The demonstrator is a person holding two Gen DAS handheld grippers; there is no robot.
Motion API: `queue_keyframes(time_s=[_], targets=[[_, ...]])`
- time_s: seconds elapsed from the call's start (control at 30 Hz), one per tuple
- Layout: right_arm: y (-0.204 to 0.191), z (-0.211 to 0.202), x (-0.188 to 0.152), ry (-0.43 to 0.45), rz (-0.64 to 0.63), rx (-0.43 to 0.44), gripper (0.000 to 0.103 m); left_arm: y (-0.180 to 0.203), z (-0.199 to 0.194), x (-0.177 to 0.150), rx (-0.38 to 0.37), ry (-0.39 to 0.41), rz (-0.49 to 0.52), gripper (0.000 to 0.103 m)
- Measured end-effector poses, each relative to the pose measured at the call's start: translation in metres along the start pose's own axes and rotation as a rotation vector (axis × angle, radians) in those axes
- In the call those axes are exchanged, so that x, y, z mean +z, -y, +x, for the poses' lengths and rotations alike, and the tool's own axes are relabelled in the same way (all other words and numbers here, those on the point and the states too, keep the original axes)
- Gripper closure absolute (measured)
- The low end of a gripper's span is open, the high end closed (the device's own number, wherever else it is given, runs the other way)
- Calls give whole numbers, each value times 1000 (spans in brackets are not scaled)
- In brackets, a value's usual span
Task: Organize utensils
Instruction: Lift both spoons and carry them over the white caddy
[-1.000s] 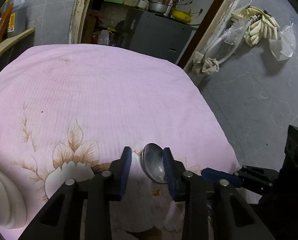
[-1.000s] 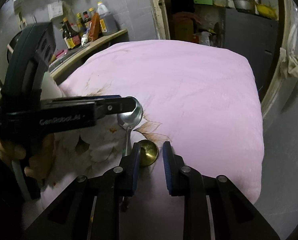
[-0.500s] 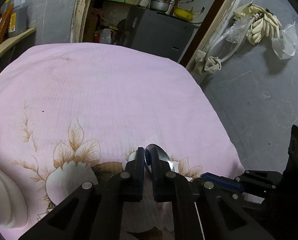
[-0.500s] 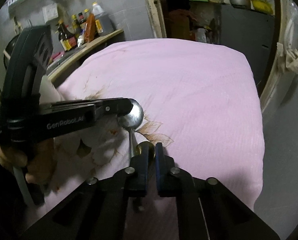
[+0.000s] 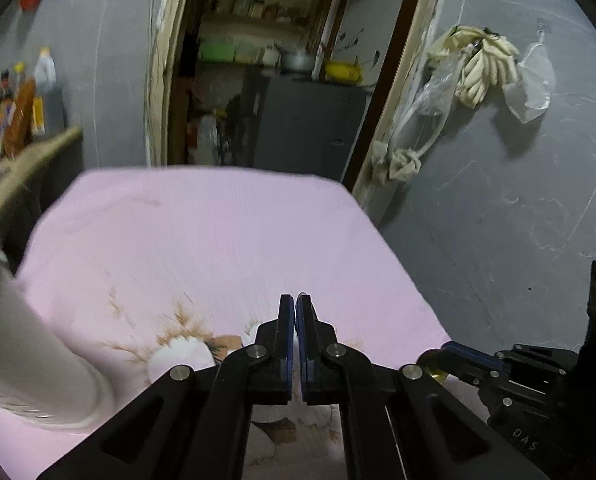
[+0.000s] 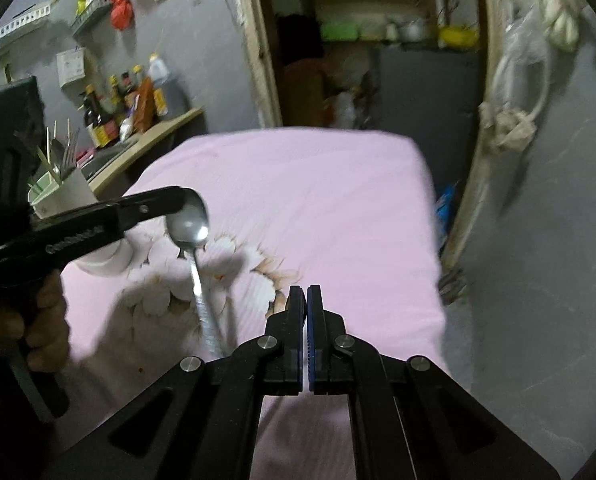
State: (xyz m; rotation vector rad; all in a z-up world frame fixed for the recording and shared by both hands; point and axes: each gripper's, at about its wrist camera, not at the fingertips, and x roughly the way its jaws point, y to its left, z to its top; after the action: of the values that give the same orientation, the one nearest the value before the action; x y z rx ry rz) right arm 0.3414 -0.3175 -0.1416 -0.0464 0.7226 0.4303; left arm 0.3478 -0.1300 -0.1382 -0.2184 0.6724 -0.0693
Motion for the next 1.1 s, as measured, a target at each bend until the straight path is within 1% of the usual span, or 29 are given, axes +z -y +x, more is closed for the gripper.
queue_keyframes(time_s=[0.2,0.37,0.5,0.67,0.77,0.9,1.1], targets=[[-32,-42,25,190,-52,-116,101,5,-46,9,72,117,61,101],[-69,-78,55,340,-111,-175,101,-3,-90,24,120,204,80,101],[-100,-103,79,442,-139,-172,101,-20,-125,40,147,261,88,101],[-141,-119,104,531,-159,-148,101,-50,-167,58,206,328,91,101],[-166,-124,115,576,-169,-135,101,-70,-191,64,254,368,94,101],[-197,-124,129,635,-172,-114,101,-94,-213,68,309,412,94,101],[-233,-118,145,730,-137,-89,101,-139,-241,74,368,473,33,101]])
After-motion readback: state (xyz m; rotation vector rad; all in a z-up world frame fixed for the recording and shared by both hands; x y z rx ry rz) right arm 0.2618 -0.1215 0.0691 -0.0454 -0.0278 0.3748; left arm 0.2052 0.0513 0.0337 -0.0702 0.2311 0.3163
